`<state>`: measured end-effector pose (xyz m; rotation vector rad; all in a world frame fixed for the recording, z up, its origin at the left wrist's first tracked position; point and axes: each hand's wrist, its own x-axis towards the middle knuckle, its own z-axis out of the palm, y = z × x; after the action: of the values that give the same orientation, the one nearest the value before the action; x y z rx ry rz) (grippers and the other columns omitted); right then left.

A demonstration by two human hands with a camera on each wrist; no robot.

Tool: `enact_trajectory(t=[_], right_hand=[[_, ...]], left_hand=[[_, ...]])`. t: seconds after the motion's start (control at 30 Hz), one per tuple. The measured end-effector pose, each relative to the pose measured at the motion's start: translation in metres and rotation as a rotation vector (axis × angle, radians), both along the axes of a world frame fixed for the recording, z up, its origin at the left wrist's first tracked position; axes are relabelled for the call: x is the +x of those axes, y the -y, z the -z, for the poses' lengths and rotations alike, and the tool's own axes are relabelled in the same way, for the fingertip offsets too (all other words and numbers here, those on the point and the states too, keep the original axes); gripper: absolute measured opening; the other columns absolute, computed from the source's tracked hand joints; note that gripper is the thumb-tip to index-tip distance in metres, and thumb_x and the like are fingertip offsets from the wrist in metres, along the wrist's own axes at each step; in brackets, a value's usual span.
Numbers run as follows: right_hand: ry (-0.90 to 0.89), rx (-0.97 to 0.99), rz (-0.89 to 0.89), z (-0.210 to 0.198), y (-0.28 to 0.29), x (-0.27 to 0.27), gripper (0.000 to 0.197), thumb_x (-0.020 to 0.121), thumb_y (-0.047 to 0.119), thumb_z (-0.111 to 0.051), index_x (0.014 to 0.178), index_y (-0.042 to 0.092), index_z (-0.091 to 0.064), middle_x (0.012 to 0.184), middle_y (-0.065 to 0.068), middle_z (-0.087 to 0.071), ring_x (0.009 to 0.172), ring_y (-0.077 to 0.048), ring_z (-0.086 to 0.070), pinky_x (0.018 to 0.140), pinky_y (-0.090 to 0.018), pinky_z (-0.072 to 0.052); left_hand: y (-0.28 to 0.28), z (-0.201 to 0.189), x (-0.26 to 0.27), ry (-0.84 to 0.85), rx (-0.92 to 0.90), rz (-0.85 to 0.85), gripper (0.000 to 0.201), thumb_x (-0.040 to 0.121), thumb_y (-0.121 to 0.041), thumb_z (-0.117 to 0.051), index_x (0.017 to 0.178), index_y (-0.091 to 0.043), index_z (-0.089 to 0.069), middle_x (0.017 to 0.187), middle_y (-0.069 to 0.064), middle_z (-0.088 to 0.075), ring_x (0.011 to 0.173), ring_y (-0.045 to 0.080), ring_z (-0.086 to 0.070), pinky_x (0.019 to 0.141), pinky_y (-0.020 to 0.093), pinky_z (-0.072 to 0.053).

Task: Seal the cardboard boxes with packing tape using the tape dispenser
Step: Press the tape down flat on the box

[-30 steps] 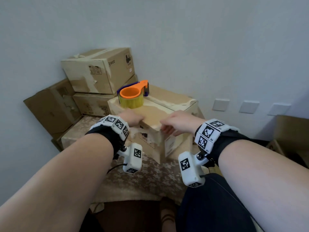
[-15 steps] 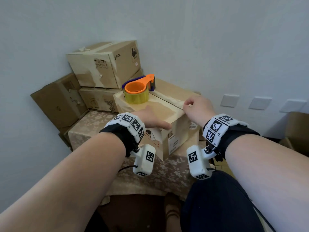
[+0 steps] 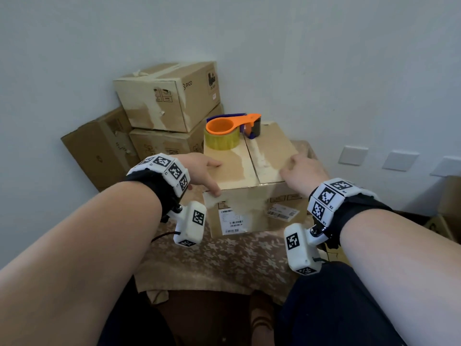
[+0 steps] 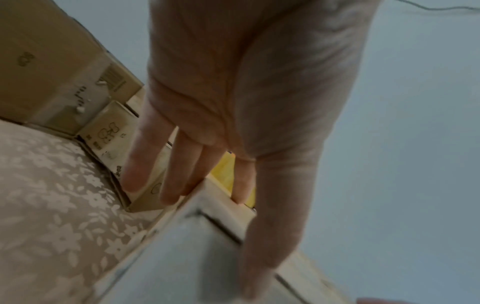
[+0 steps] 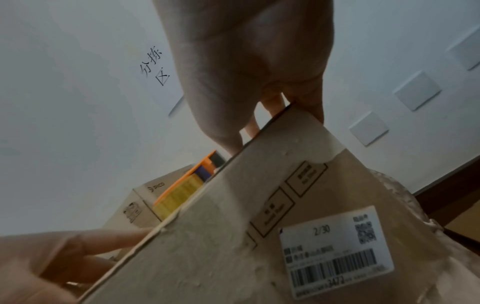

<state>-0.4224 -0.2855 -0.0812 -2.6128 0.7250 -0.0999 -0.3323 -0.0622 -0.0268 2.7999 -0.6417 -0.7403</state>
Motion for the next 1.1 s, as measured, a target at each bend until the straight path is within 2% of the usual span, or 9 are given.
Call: enact_trajectory(t=[0.1, 0.23, 0.43, 0.53, 0.63, 0.77, 0.93, 1.03, 1.1], right_hand=[[-0.01, -0.015, -0.025, -0.007, -0.005, -0.002, 0.046, 0.088, 0.043, -0.049, 0.123, 0.014, -0.053, 0.119, -0.013, -0.056, 0.094, -0.028, -0.055, 0.072, -0.03, -0.04], [-0.038, -0.115, -0.042, -0.014, -0.014, -0.004, 0.05, 0.082, 0.05, -0.057, 0.116, 0.013, -0.061, 0.104, -0.008, -0.064, 0.094, -0.025, -0.059, 0.078, -0.031, -0.05], [-0.132, -0.22, -0.074, -0.019, -0.021, -0.003, 0.052, 0.083, 0.055, -0.054, 0.113, 0.014, -0.062, 0.104, -0.009, -0.063, 0.097, -0.025, -0.057, 0.07, -0.03, -0.046], [-0.182, -0.204, -0.091, -0.024, -0.021, -0.001, 0.045, 0.084, 0.053, -0.053, 0.105, 0.015, -0.063, 0.095, -0.006, -0.063, 0.087, -0.023, -0.058, 0.064, -0.029, -0.045], [-0.186, -0.185, -0.092, -0.027, -0.017, 0.004, 0.043, 0.079, 0.056, -0.059, 0.089, 0.014, -0.064, 0.082, -0.003, -0.062, 0.079, -0.02, -0.059, 0.06, -0.028, -0.045], [-0.159, -0.203, -0.11, -0.029, -0.015, 0.011, 0.045, 0.077, 0.056, -0.064, 0.064, 0.015, -0.053, 0.068, -0.003, -0.056, 0.07, -0.021, -0.058, 0.063, -0.03, -0.048], [-0.184, -0.23, -0.185, -0.04, -0.011, 0.018, 0.038, 0.079, 0.05, -0.066, 0.064, 0.017, -0.055, 0.066, -0.001, -0.057, 0.067, -0.017, -0.058, 0.064, -0.03, -0.051], [-0.213, -0.26, -0.217, -0.043, -0.009, 0.021, 0.035, 0.082, 0.045, -0.062, 0.062, 0.018, -0.055, 0.068, -0.001, -0.058, 0.072, -0.019, -0.061, 0.073, -0.032, -0.055], [-0.212, -0.267, -0.215, -0.043, -0.007, 0.022, 0.032, 0.083, 0.04, -0.061, 0.061, 0.017, -0.055, 0.067, -0.001, -0.058, 0.071, -0.019, -0.061, 0.073, -0.032, -0.056]], left_hand=[[-0.003, 0.004, -0.003, 0.026, -0.106, -0.048, 0.094, 0.073, -0.026, -0.08, 0.15, -0.025, -0.026, 0.141, 0.003, -0.042, 0.114, 0.022, -0.051, 0.08, 0.023, -0.049], [-0.003, 0.009, -0.006, 0.104, -0.103, -0.053, 0.093, 0.075, -0.036, -0.079, 0.15, -0.016, -0.028, 0.147, 0.003, -0.039, 0.131, 0.021, -0.04, 0.094, 0.023, -0.031], [-0.001, 0.01, -0.003, 0.086, -0.049, -0.043, 0.092, 0.075, -0.036, -0.079, 0.149, -0.015, -0.029, 0.144, 0.002, -0.043, 0.129, 0.022, -0.043, 0.107, 0.031, -0.033], [0.0, 0.005, 0.005, -0.019, -0.06, -0.075, 0.086, 0.075, -0.042, -0.077, 0.147, -0.019, -0.035, 0.136, 0.001, -0.049, 0.119, 0.023, -0.051, 0.101, 0.039, -0.045], [0.002, -0.004, 0.017, 0.035, -0.133, -0.182, 0.06, 0.077, -0.047, -0.073, 0.128, -0.017, -0.059, 0.121, 0.003, -0.06, 0.104, 0.023, -0.058, 0.087, 0.039, -0.053], [0.015, -0.018, 0.028, 0.376, -0.39, -0.288, 0.021, 0.088, -0.027, -0.062, 0.096, -0.009, -0.07, 0.1, 0.008, -0.068, 0.089, 0.022, -0.063, 0.078, 0.034, -0.052], [0.043, -0.024, 0.039, 0.365, -0.437, -0.242, 0.044, 0.093, -0.02, -0.054, 0.137, -0.017, -0.05, 0.131, 0.005, -0.056, 0.106, 0.024, -0.061, 0.092, 0.036, -0.052], [0.056, -0.021, 0.045, 0.263, -0.334, -0.175, 0.054, 0.093, -0.023, -0.054, 0.144, -0.015, -0.039, 0.13, 0.008, -0.056, 0.104, 0.027, -0.063, 0.091, 0.04, -0.053], [0.064, -0.021, 0.048, 0.303, -0.128, -0.08, 0.049, 0.095, -0.027, -0.051, 0.14, -0.011, -0.045, 0.123, 0.012, -0.06, 0.105, 0.028, -0.062, 0.093, 0.039, -0.051]])
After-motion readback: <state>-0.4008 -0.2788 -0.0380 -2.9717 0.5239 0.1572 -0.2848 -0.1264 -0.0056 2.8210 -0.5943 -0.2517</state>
